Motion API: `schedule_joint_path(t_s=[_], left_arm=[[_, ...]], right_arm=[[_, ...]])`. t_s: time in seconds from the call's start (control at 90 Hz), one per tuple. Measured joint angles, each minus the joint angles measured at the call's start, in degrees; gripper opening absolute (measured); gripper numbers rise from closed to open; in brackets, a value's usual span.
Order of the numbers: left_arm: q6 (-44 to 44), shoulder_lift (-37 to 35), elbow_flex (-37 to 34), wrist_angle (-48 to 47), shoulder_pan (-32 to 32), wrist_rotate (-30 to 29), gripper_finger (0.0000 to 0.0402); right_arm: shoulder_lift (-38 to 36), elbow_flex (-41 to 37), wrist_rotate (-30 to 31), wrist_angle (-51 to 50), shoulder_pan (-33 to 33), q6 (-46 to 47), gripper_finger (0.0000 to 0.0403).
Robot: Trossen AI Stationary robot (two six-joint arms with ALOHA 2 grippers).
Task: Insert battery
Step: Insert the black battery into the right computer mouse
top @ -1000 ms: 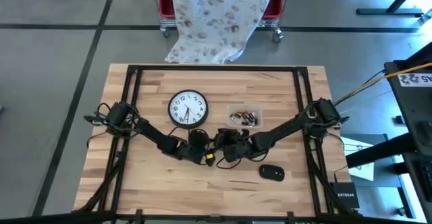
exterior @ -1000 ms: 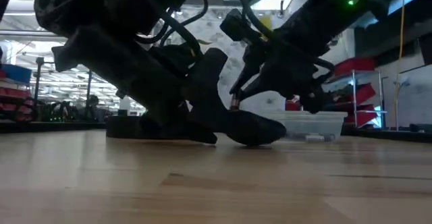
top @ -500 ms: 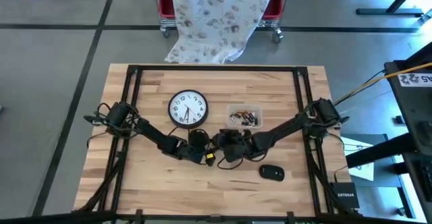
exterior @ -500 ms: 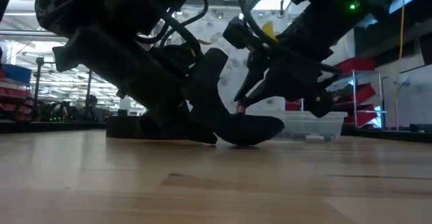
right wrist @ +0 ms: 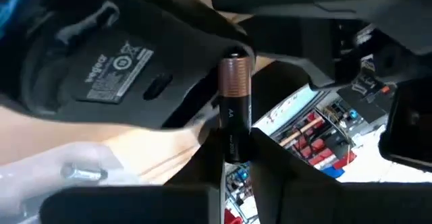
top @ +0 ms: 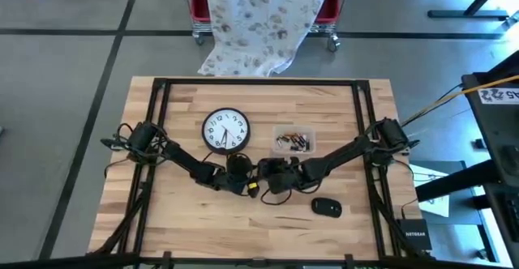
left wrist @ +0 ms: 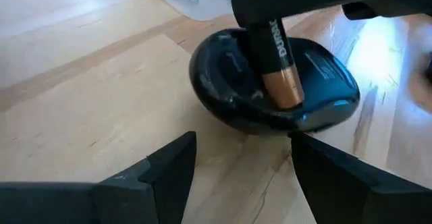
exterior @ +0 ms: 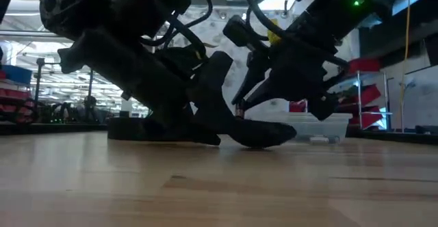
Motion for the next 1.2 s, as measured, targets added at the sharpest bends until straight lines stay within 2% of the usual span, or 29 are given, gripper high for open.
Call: schedule_joint_path(t_s=[0.411, 0.533, 0.678, 1.2], left_arm=[[0.0, 0.0, 0.0, 0.0, 0.0, 0.0, 0.0224], [0.0, -0.1, 0.0, -0.1, 0.0, 0.0, 0.0224], [-0.3, -0.1, 0.0, 0.0, 0.0, -0.1, 0.0224], [1.1, -0.1, 0.0, 0.0, 0.2, -2.4, 0.0224]], right_arm=[[3.2, 0.0, 11.2, -0.5, 0.0, 0.0, 0.0021], [3.2, 0.0, 10.9, -0.6, 0.0, 0.0, 0.0021], [3.2, 0.0, 7.3, -0.5, 0.0, 1.6, 0.0021], [3.2, 0.1, 4.7, -1.5, 0.0, 6.0, 0.0026]])
